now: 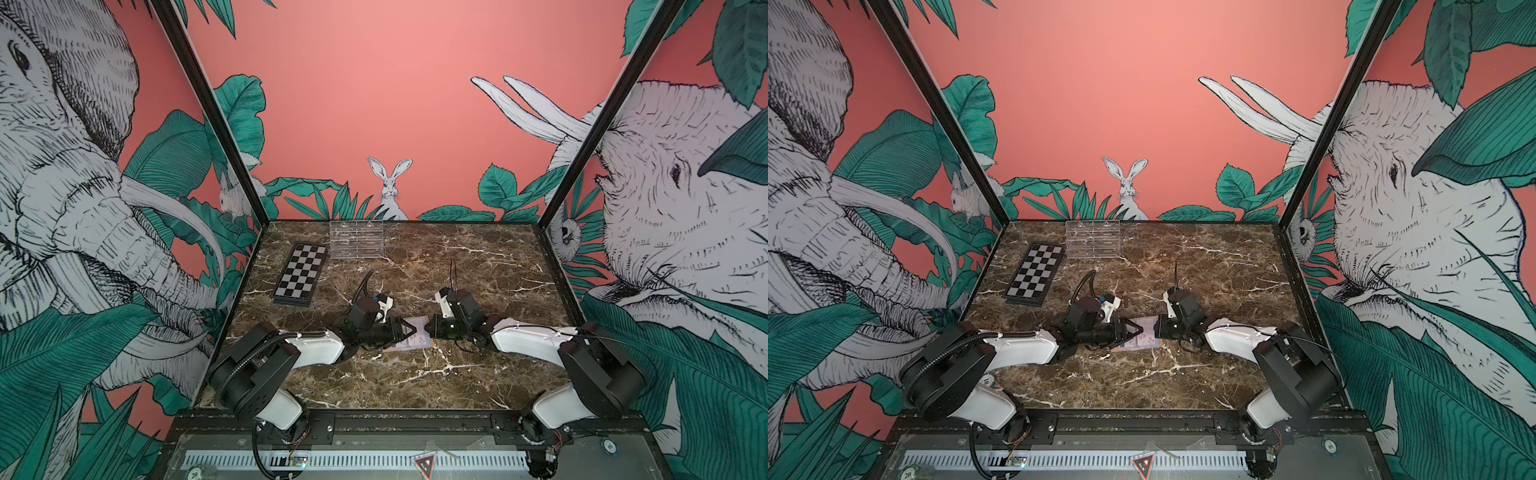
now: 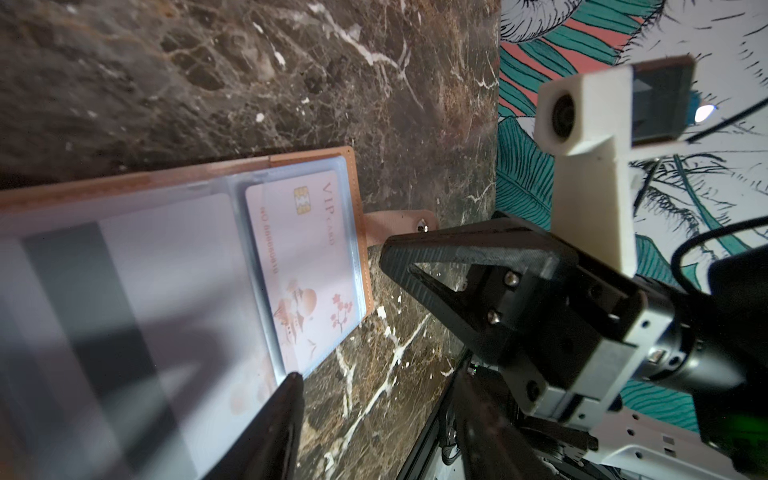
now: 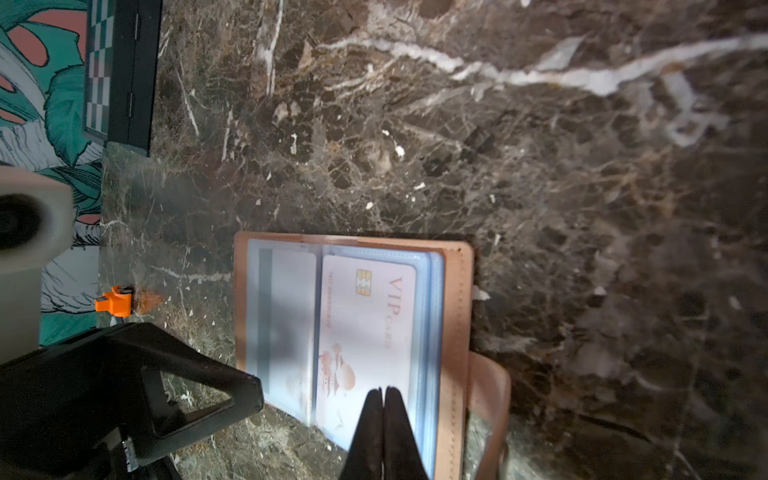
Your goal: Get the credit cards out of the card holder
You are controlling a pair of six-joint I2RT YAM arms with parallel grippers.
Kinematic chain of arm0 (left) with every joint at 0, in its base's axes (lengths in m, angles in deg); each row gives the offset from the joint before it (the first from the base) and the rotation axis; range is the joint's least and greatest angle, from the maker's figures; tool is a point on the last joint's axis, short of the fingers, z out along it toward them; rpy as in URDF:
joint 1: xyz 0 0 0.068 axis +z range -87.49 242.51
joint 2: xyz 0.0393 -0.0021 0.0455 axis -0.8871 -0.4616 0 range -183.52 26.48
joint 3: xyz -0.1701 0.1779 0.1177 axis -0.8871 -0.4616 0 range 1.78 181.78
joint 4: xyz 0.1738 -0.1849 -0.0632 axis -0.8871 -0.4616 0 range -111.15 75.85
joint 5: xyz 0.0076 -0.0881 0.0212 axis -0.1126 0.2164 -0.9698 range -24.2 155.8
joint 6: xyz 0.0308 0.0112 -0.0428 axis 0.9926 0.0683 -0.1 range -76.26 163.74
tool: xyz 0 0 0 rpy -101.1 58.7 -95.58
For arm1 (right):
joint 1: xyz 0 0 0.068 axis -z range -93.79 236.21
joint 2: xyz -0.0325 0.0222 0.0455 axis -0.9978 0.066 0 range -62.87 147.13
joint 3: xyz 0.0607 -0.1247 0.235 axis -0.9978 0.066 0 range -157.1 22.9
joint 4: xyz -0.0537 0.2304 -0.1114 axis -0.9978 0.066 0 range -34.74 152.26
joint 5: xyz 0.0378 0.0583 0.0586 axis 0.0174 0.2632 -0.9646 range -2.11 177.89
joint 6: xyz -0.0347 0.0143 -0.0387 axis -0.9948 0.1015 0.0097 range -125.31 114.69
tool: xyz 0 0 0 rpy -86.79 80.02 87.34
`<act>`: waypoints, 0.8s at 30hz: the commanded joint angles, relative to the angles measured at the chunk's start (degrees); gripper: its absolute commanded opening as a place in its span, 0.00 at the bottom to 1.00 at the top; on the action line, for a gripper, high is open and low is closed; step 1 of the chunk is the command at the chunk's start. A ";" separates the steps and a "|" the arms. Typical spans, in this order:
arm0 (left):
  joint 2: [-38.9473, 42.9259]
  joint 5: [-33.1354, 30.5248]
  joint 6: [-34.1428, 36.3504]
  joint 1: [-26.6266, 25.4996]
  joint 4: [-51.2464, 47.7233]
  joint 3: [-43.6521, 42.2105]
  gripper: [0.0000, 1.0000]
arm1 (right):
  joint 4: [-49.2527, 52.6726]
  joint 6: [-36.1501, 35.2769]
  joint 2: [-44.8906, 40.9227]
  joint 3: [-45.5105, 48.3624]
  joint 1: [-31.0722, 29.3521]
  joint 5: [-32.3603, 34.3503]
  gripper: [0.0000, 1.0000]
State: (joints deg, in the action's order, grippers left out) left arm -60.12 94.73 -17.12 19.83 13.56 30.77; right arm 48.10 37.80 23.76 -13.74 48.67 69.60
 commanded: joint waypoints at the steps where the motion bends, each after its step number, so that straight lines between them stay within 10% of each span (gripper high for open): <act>1: -0.42 -0.14 -1.46 -0.17 2.75 -1.13 0.55 | -3.04 0.20 1.18 0.66 0.30 -0.15 0.05; 24: -7.61 -4.85 -4.62 -0.18 11.99 -4.66 0.34 | -6.79 1.79 6.75 1.92 0.32 -1.22 0.05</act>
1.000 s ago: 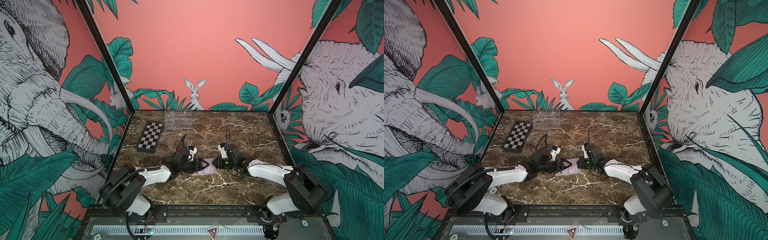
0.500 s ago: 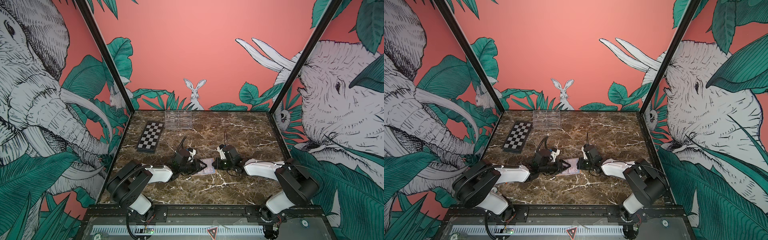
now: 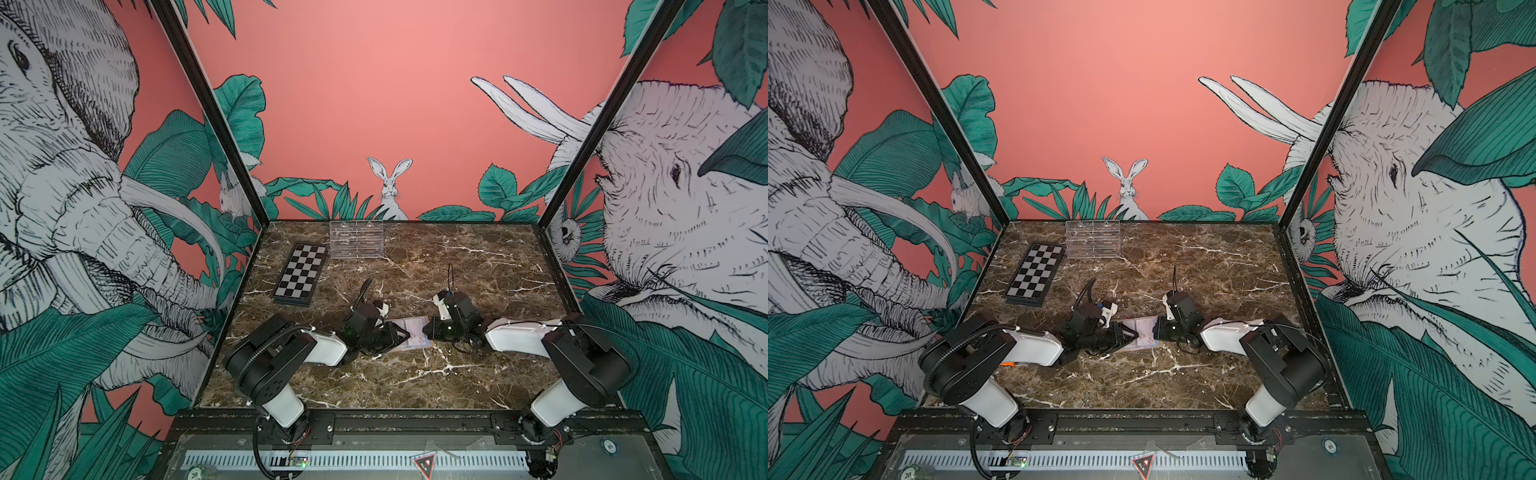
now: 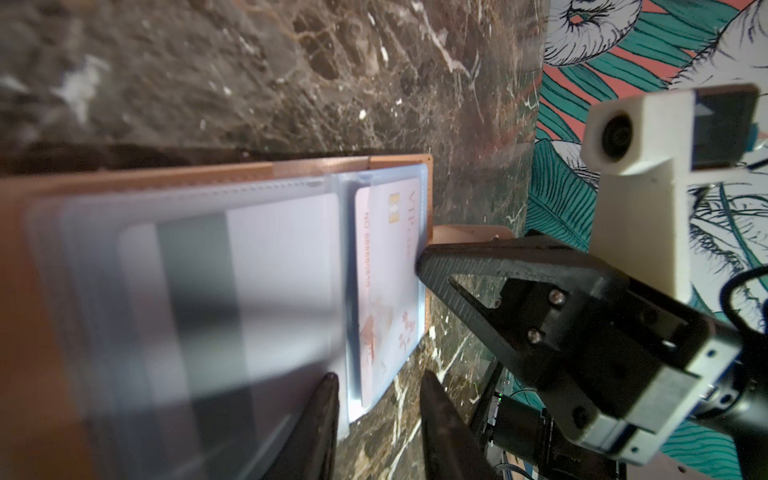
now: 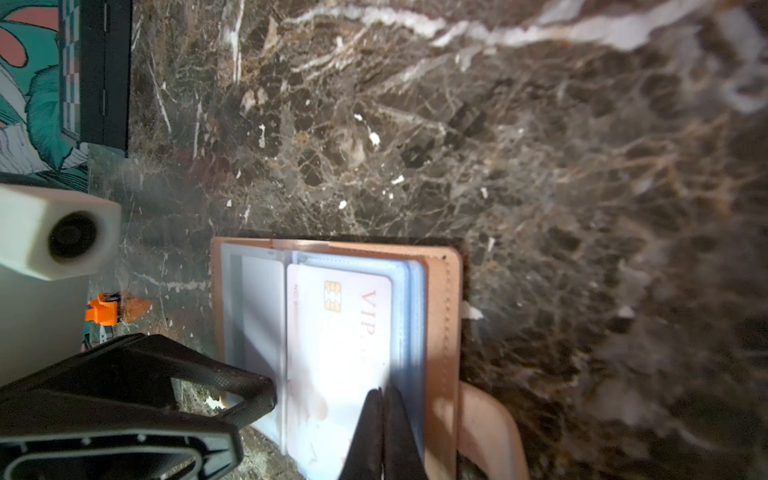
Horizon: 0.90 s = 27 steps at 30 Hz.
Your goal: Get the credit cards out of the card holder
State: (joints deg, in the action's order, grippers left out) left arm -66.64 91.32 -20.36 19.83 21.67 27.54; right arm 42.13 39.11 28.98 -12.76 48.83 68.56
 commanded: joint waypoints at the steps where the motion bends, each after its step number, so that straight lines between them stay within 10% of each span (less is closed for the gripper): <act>1: -1.65 -1.30 -1.74 -0.15 5.21 -1.73 0.33 | -1.00 0.56 1.66 1.00 0.20 -0.40 0.05; 27: -6.63 -1.04 -2.43 -0.14 12.81 -2.34 0.11 | -1.41 0.58 2.17 1.21 0.12 -0.83 0.03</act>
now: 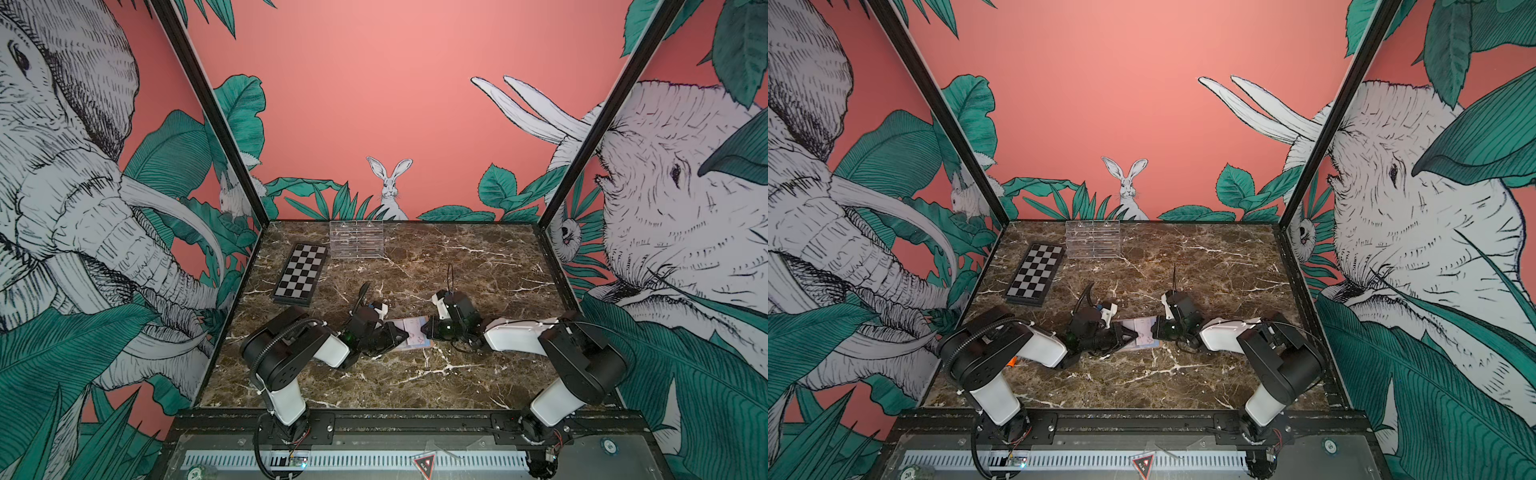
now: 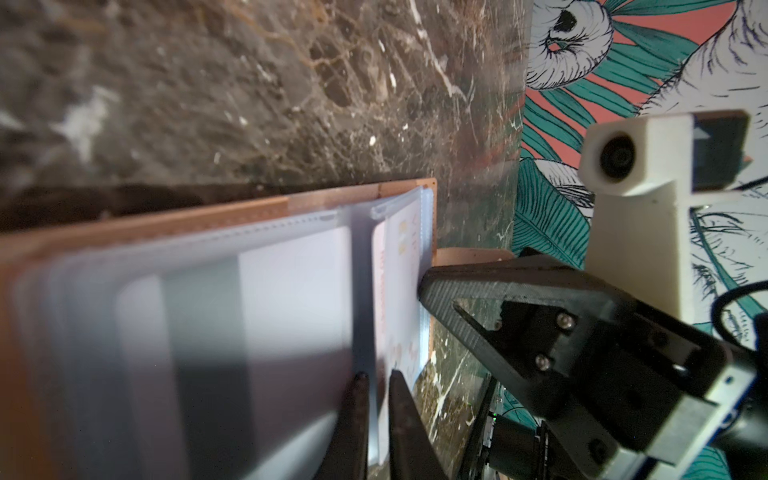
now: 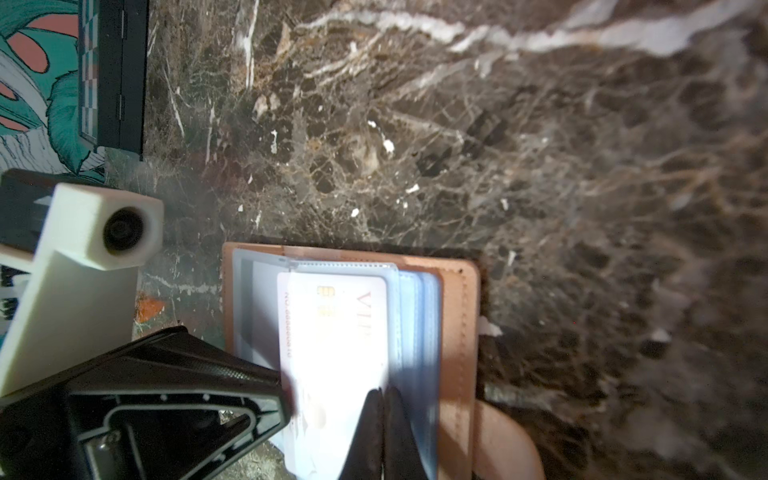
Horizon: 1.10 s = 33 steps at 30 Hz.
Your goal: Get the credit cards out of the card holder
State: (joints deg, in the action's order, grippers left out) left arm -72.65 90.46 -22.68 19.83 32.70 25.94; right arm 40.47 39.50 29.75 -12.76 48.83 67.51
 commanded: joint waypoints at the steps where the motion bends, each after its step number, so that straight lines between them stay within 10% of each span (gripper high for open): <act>1: -0.74 -0.23 -0.03 -0.20 1.88 -0.84 0.10 | 0.28 0.19 1.42 1.13 0.12 0.23 0.02; 25: 5.25 -2.59 4.72 -0.12 -7.29 -2.06 0.00 | 1.48 -0.43 2.30 0.15 0.11 0.12 0.00; 29: 4.37 -2.34 4.00 -0.05 -5.36 -2.02 0.26 | 1.60 -0.42 2.27 0.24 0.03 0.11 0.00; 33: 3.13 -1.82 3.80 -0.04 -4.54 -1.67 0.27 | 1.60 -0.43 2.27 0.24 0.03 0.00 0.00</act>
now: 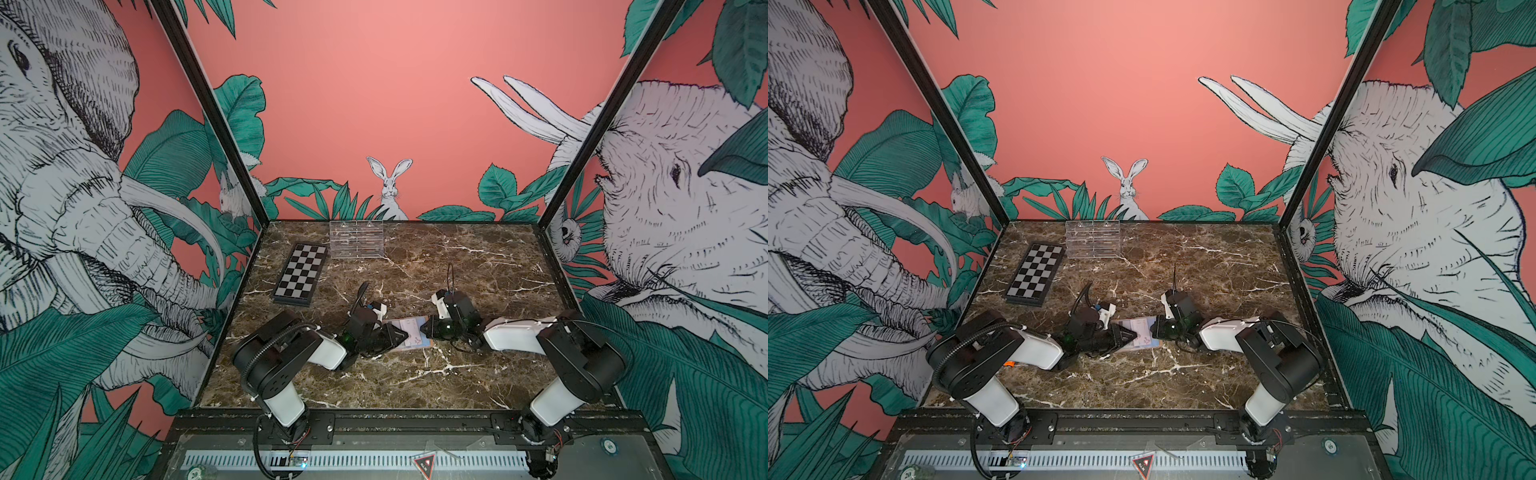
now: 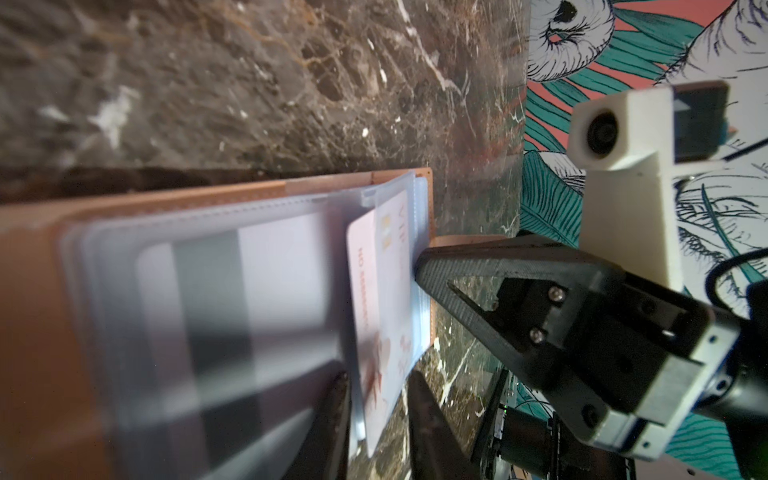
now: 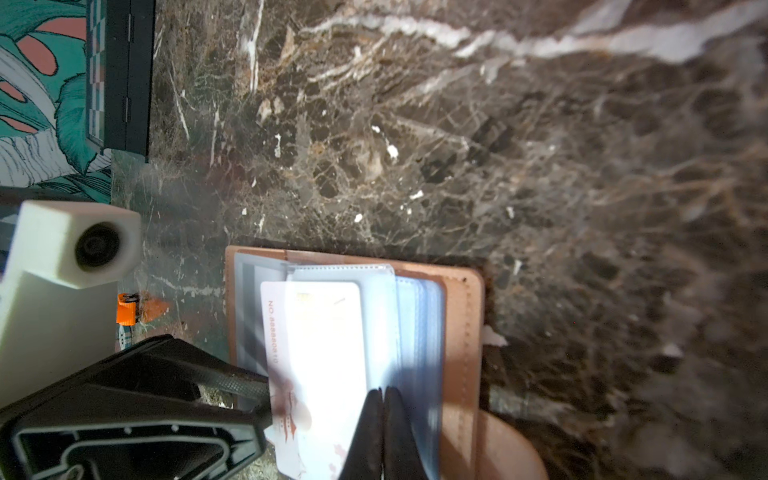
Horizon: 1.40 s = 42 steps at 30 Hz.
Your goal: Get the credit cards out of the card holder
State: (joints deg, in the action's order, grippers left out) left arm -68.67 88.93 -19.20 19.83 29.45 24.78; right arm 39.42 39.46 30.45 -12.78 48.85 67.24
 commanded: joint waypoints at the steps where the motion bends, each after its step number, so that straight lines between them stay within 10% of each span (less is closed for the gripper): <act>1: -1.06 -0.22 0.19 -0.06 -0.85 -0.59 0.27 | 2.57 -0.39 1.60 0.26 -0.05 0.31 0.00; 25: -1.37 0.30 4.88 1.51 -6.93 1.99 0.00 | 2.85 -0.50 1.25 0.06 -0.60 0.54 0.00; 42: 11.98 6.89 30.00 6.81 -35.76 11.38 0.00 | 5.88 -2.88 -1.12 -0.73 -0.60 1.30 0.00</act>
State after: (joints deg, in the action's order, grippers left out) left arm -59.56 94.51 0.95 26.35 3.96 33.15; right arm 40.60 38.30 30.06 -13.02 48.50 67.33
